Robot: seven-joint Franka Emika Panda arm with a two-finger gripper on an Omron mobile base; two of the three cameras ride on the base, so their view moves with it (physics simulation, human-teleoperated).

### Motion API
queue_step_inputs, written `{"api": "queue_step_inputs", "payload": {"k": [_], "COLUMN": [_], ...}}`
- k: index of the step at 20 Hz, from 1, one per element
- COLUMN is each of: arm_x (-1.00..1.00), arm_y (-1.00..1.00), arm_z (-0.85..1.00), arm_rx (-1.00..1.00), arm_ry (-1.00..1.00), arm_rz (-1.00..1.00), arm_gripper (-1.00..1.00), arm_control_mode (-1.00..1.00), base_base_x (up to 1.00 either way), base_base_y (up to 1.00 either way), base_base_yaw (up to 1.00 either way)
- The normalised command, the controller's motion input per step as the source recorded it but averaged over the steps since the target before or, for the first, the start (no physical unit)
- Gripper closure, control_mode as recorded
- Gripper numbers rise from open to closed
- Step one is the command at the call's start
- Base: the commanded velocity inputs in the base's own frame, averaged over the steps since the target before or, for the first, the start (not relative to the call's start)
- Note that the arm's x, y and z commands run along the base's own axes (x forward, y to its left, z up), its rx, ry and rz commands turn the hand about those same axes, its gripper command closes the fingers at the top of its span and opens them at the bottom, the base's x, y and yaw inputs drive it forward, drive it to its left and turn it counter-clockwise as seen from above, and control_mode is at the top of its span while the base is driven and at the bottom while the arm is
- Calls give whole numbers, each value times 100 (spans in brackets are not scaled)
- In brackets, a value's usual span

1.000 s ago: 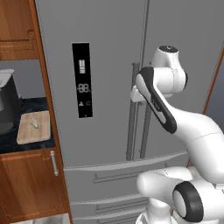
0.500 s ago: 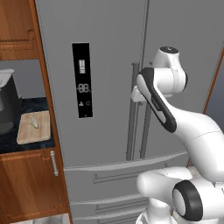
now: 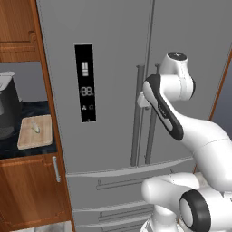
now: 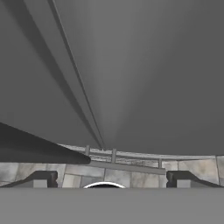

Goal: Retrieve a lemon from the fridge and place it on the cutting board with the fish.

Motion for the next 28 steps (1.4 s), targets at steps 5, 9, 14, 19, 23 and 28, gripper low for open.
{"api": "queue_step_inputs", "payload": {"k": [5,9,14,19,23,28], "arm_x": [14,24,33,1,13,17], "arm_y": [0,0,0,0,-4,-2], "arm_z": [0,-8,-5,-22,-17,-7], "arm_rx": [0,0,0,0,0,0], "arm_ry": [0,-1,-11,-21,-17,-19], "arm_rz": [-1,-2,0,0,0,0], "arm_gripper": [-100,-100,-100,-100,-100,-100], "arm_control_mode": [-100,-100,-100,-100,-100,-100], "base_base_x": [0,0,0,0,0,0], "base_base_y": [0,0,0,0,0,0], "base_base_yaw": [0,0,0,0,0,0]}}
